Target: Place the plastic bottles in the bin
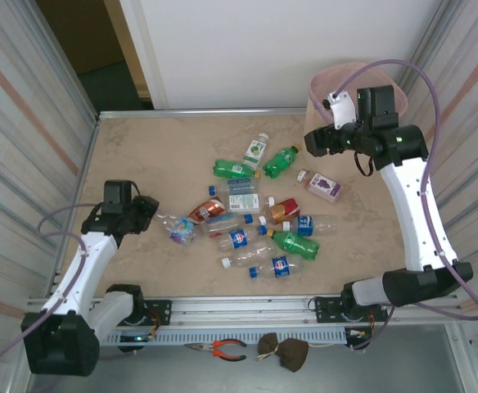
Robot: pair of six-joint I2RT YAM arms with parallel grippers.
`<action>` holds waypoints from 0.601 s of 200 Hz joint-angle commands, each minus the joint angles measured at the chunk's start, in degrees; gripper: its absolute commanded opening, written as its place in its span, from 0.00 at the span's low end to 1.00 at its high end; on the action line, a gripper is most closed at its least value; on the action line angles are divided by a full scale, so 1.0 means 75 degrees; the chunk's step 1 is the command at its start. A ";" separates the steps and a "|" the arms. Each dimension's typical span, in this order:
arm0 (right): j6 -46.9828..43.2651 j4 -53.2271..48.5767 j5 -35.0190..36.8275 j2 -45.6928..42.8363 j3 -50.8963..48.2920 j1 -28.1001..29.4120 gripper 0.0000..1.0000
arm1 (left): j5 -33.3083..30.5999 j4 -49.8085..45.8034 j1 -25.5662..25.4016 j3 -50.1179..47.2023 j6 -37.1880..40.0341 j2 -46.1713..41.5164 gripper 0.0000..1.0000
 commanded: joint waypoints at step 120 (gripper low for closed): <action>0.1748 0.4271 -0.2520 -0.1005 -0.2300 0.2769 0.80 | 0.1019 0.2098 -0.1619 0.2354 0.2771 -0.0422 0.02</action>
